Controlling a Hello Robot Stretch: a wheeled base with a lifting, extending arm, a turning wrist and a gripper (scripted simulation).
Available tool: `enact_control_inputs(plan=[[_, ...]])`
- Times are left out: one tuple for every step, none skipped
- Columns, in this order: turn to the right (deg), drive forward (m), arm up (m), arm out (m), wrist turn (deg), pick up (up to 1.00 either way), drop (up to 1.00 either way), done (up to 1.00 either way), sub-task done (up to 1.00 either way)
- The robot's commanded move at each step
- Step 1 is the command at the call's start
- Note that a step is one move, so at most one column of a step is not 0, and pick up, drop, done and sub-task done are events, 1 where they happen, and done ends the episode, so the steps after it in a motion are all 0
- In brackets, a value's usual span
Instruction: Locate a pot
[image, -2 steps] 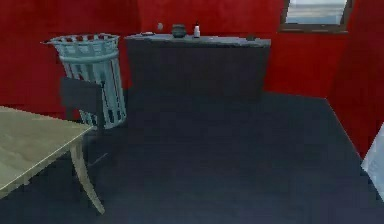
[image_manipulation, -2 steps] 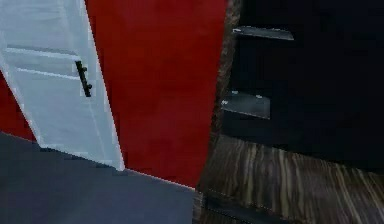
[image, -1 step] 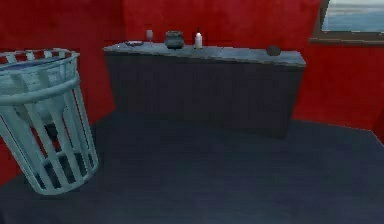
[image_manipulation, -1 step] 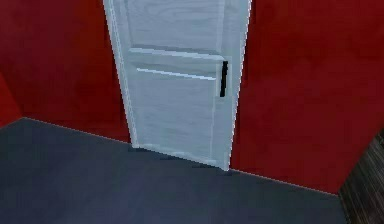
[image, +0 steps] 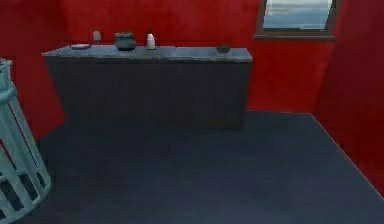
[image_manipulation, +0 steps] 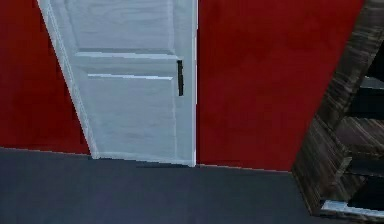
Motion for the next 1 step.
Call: enact_control_inputs(plan=[[0.0, 0.2, 0.0, 0.0, 0.0, 0.0, 0.0, 0.0, 0.0]])
